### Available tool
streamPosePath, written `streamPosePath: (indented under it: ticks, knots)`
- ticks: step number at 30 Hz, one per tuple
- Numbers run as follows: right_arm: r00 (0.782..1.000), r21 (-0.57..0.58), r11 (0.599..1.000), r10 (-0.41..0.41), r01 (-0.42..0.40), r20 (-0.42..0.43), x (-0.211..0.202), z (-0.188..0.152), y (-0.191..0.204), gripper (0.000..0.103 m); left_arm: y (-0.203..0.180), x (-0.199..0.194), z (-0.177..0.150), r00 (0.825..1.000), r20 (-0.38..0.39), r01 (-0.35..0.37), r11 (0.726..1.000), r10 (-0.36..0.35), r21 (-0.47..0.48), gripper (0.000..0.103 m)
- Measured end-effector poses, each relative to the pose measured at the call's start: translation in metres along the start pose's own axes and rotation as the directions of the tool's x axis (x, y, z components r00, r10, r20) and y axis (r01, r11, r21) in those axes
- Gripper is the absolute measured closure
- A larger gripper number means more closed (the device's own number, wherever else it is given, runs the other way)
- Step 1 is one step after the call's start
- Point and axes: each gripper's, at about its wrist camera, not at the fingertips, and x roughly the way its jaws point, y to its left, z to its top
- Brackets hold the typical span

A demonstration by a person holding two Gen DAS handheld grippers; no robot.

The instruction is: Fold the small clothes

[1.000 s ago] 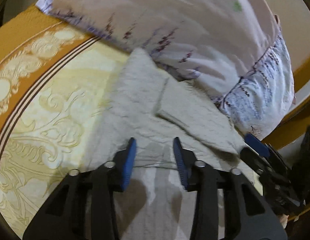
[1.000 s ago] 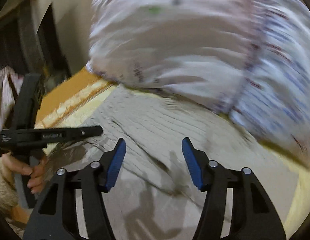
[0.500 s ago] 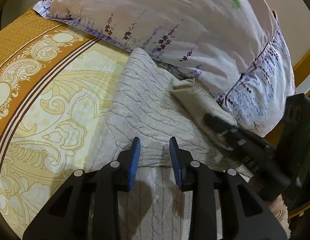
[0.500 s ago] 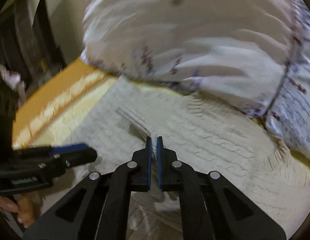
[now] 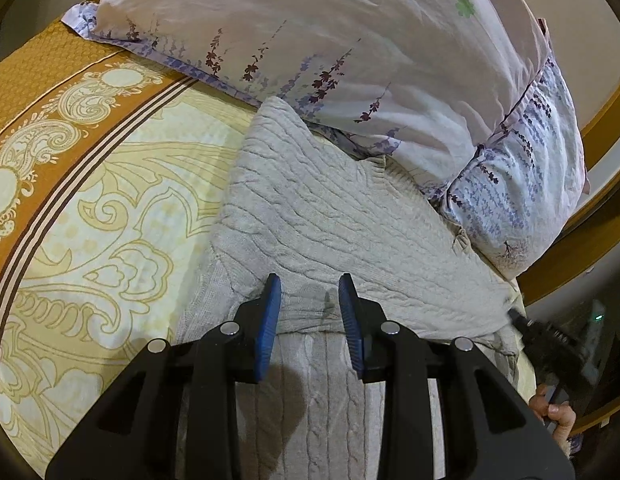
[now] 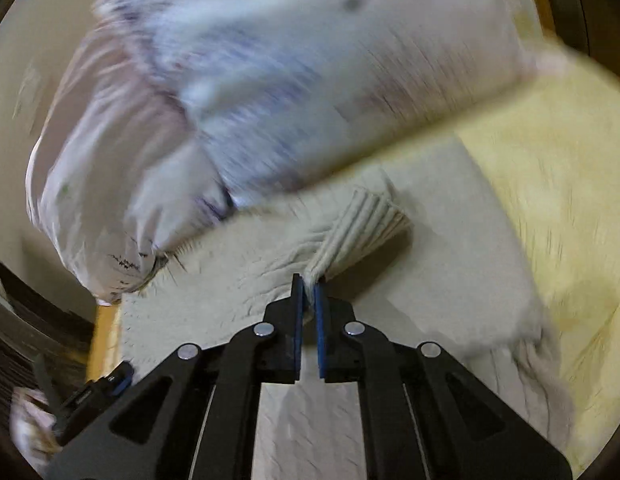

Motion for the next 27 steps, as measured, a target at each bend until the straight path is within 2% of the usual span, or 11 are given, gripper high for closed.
streamPosePath:
  ticks: [3, 7, 8, 10, 11, 15, 21, 22, 24, 26, 27]
  knots:
    - [0.996, 0.108, 0.990, 0.089, -0.086, -0.023, 0.001, -0.002, -0.024, 0.062, 0.001, 0.000, 0.000, 1.000, 0.000, 0.001, 1.000, -0.001, -0.001, 0.071]
    - [0.996, 0.154, 0.984, 0.086, -0.087, 0.013, -0.005, 0.000, -0.034, 0.062, 0.000, 0.000, 0.000, 1.000, -0.002, -0.003, 1.000, 0.003, -0.001, 0.071]
    - [0.997, 0.158, 0.984, 0.078, -0.080, 0.019, -0.005, 0.001, -0.035, 0.064, 0.000, 0.001, 0.001, 1.000, -0.003, -0.003, 1.000, 0.003, -0.002, 0.071]
    - [0.999, 0.153, 0.987, 0.048, -0.050, 0.020, 0.001, 0.005, -0.037, 0.089, 0.000, 0.001, 0.001, 1.000, -0.003, -0.003, 1.000, 0.003, -0.002, 0.071]
    - [0.999, 0.141, 0.989, 0.038, -0.042, 0.028, -0.001, 0.005, -0.037, 0.096, 0.000, 0.001, 0.001, 1.000, -0.003, -0.003, 1.000, 0.003, -0.002, 0.071]
    - [0.994, 0.061, 0.998, 0.006, -0.013, 0.109, -0.027, -0.002, -0.025, 0.097, -0.001, 0.001, 0.001, 1.000, -0.006, -0.003, 1.000, 0.004, 0.005, 0.070]
    - [0.992, 0.054, 0.991, -0.125, 0.124, 0.030, -0.004, -0.005, -0.027, 0.095, -0.002, 0.000, 0.001, 1.000, -0.015, 0.001, 1.000, -0.001, 0.007, 0.070]
    - [0.991, 0.032, 0.991, -0.130, 0.129, 0.026, -0.008, -0.004, -0.025, 0.092, -0.001, -0.004, 0.001, 1.000, -0.017, 0.010, 1.000, -0.010, 0.000, 0.070]
    - [0.994, 0.027, 0.994, -0.109, 0.108, 0.031, -0.021, -0.005, -0.025, 0.072, 0.001, -0.015, -0.001, 0.999, -0.015, 0.048, 0.999, -0.048, -0.011, 0.070]
    - [0.996, 0.013, 0.998, -0.069, 0.069, 0.061, -0.045, -0.007, -0.032, 0.041, 0.003, -0.030, -0.005, 0.997, -0.010, 0.074, 0.997, -0.074, 0.001, 0.070]
    - [0.997, -0.003, 0.999, -0.043, 0.043, 0.070, -0.061, -0.009, -0.038, 0.037, 0.005, -0.041, -0.008, 0.996, -0.010, 0.086, 0.996, -0.086, 0.020, 0.070]
